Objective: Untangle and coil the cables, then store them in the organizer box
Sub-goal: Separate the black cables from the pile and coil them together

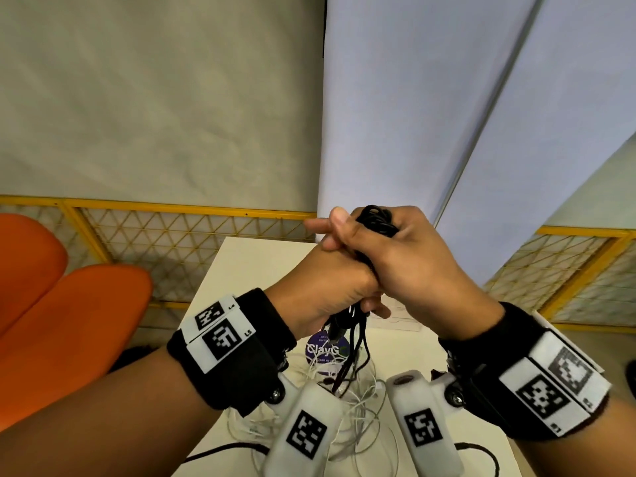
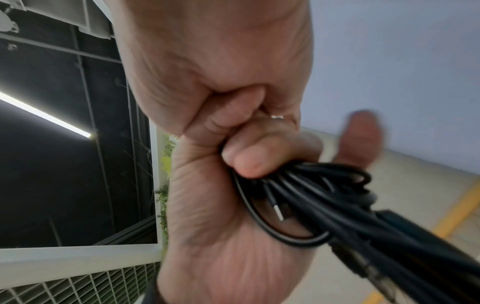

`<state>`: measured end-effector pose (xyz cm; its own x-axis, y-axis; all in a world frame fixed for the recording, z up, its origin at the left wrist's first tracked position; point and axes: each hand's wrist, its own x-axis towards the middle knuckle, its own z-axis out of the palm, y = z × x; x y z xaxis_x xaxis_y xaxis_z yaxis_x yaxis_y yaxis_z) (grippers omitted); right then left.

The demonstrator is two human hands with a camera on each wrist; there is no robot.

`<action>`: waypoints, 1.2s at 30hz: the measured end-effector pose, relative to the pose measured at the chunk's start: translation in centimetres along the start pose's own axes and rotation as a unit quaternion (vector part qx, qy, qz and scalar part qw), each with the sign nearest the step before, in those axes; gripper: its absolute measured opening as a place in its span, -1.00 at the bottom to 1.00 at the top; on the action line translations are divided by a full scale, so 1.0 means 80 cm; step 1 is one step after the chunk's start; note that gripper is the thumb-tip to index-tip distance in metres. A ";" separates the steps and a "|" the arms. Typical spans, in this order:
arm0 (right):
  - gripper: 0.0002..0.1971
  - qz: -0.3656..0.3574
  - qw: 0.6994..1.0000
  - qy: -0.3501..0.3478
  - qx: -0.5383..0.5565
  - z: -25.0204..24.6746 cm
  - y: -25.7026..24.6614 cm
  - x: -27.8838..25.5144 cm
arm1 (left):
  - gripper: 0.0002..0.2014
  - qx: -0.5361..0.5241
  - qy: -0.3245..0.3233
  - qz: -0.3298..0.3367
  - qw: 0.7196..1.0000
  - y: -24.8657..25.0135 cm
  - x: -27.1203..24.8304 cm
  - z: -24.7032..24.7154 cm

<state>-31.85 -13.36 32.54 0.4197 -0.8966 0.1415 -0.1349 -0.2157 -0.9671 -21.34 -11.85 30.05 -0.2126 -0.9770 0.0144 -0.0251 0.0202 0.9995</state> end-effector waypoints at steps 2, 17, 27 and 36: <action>-0.59 0.003 1.000 0.009 0.005 -0.001 -0.004 -0.003 | -0.73 -0.024 -0.035 -0.007 0.999 -0.002 -0.002 -0.004; -0.50 0.086 0.967 0.061 0.232 0.003 -0.022 0.011 | -0.69 -0.019 -0.002 -0.029 0.999 -0.021 -0.003 0.015; -0.41 0.058 0.979 -0.037 0.193 0.007 -0.024 0.008 | -0.81 -0.014 -0.267 -0.043 0.963 -0.020 0.003 -0.028; -0.45 0.059 0.977 -0.093 0.183 -0.010 -0.035 0.019 | -0.60 -0.074 -0.235 -0.092 0.965 -0.014 0.001 -0.012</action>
<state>-31.56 -14.47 35.67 0.5811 -0.8136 0.0172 0.1232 0.0671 -0.9901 -20.37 -12.12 28.96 -0.6388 -0.7560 -0.1426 0.0284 -0.2084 0.9776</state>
